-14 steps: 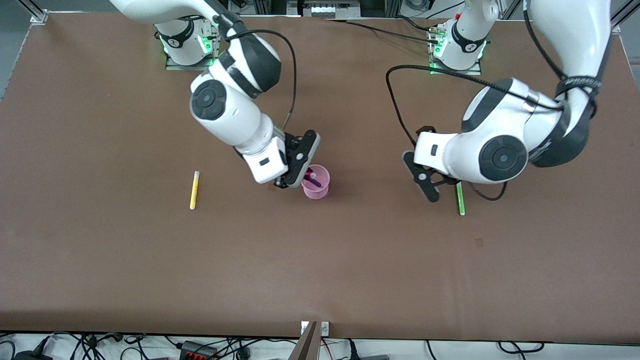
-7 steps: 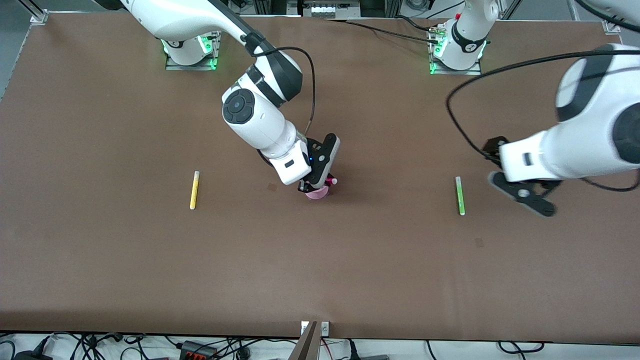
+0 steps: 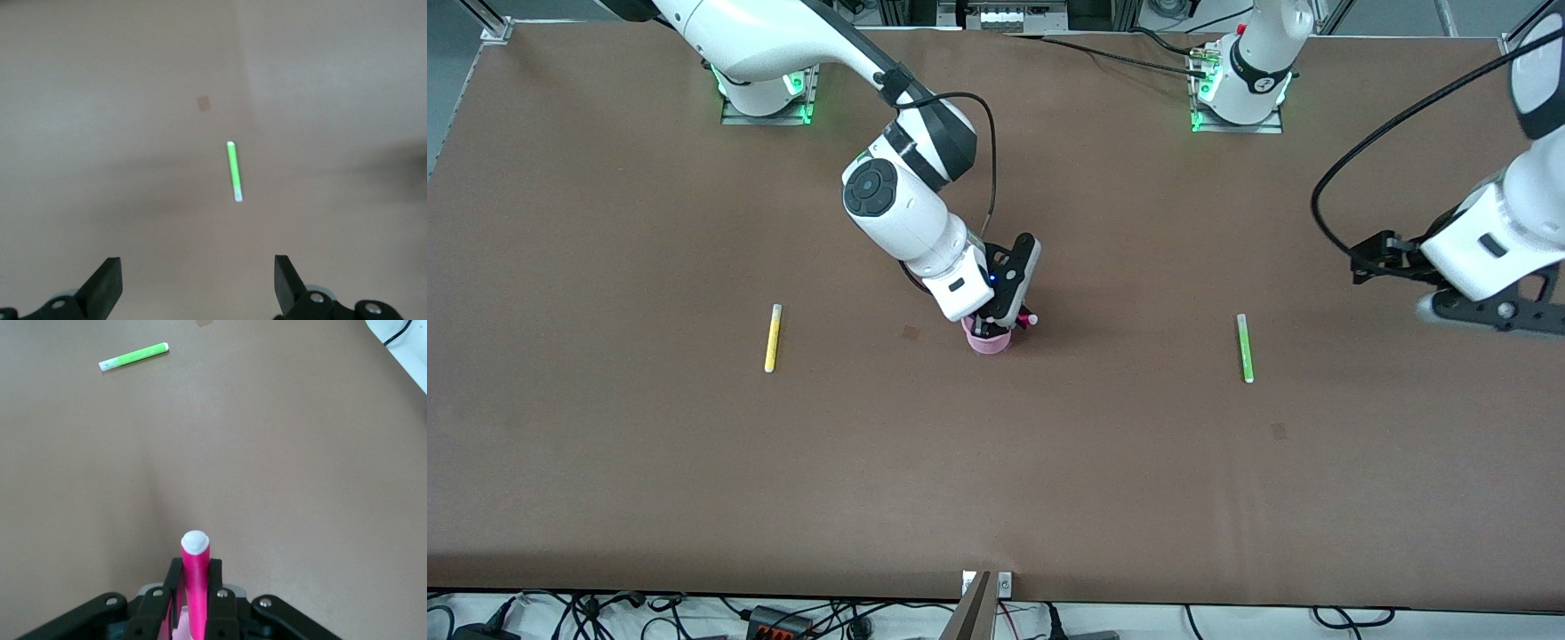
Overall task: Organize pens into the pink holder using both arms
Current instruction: 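Retract the left gripper while the right gripper brings magenta over the cup, then lower the magenta marker into the pink cup with the right gripper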
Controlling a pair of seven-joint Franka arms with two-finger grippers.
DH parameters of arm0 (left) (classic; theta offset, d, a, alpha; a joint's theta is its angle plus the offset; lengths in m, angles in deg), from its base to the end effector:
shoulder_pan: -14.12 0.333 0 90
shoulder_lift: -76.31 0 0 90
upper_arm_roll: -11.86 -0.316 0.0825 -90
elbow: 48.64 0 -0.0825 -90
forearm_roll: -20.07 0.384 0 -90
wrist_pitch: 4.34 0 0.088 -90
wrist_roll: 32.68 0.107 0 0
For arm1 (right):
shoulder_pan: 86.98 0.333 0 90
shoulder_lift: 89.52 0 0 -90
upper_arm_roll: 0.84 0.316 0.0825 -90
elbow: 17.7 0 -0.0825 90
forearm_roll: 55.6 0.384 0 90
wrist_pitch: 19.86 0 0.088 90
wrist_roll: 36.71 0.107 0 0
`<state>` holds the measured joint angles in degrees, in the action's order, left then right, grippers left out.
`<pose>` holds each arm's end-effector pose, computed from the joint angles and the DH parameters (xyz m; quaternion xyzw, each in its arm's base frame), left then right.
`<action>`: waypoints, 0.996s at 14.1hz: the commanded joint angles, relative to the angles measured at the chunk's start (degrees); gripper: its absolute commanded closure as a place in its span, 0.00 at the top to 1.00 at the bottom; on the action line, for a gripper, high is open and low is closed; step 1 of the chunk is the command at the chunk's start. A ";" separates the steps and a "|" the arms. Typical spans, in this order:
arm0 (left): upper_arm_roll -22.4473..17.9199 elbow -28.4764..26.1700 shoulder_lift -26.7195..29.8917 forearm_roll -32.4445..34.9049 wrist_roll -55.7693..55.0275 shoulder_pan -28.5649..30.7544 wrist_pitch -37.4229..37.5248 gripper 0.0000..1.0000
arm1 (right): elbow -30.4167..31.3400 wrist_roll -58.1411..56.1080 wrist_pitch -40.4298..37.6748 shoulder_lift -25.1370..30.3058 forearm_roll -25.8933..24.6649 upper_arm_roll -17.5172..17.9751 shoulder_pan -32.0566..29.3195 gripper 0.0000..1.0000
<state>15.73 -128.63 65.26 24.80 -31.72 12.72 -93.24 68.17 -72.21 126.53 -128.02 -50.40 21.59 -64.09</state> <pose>0.6094 -0.0431 0.5931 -0.9978 0.0538 0.0171 0.0355 0.5675 0.4852 0.3418 -0.7945 -0.5522 -0.1970 0.1583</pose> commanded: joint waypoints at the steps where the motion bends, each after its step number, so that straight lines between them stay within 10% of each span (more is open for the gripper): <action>1: -2.46 -16.47 11.99 -1.56 -2.00 -1.41 -7.76 1.00 | 2.46 -0.89 0.82 1.33 -0.28 0.24 -0.13 0.00; 14: -4.48 -18.01 12.81 -4.47 -2.10 -2.37 -7.26 1.00 | 4.21 -0.80 0.21 1.86 -0.19 0.24 0.57 0.00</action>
<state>11.78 -147.31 78.06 21.12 -33.43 10.70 -101.79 70.36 -72.56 126.52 -127.29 -50.40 21.64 -63.34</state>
